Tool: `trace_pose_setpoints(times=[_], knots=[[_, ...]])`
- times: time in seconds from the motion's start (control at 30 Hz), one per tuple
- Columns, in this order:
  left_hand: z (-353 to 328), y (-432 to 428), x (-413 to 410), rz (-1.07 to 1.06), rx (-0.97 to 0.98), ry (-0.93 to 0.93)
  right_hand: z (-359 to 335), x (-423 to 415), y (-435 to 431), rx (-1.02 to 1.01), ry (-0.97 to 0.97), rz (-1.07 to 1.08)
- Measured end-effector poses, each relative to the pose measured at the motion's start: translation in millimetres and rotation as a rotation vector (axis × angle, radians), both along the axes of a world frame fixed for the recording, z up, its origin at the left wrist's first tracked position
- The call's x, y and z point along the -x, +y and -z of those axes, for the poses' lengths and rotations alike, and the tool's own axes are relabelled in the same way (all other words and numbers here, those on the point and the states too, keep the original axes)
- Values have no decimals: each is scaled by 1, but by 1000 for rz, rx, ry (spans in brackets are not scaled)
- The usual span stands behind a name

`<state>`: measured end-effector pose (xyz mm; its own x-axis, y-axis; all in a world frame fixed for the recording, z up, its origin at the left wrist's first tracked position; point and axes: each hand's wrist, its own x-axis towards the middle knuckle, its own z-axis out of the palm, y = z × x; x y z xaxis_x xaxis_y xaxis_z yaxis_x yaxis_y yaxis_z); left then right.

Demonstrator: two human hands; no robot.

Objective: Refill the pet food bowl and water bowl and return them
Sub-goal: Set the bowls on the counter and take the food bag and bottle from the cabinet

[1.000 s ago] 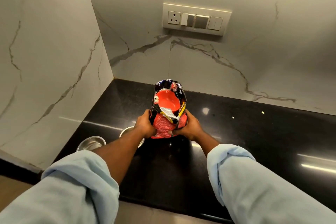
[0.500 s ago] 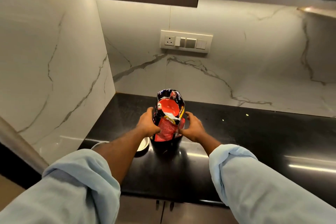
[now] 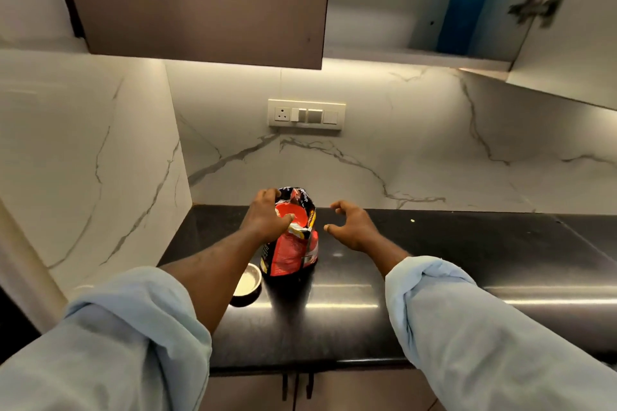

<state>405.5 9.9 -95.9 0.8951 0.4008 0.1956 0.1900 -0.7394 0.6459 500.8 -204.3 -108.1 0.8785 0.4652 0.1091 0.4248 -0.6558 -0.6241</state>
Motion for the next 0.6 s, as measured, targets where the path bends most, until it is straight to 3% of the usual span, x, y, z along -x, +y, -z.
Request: trace_pose_setpoints(times=[0.3,0.6], knots=[[-69,-24,-43,44,-159,-240,-101,-46,-34,-178,-307,83],[-195,-69,-119,138,-226,-724,-193,-100,-59,-299,-652,239]])
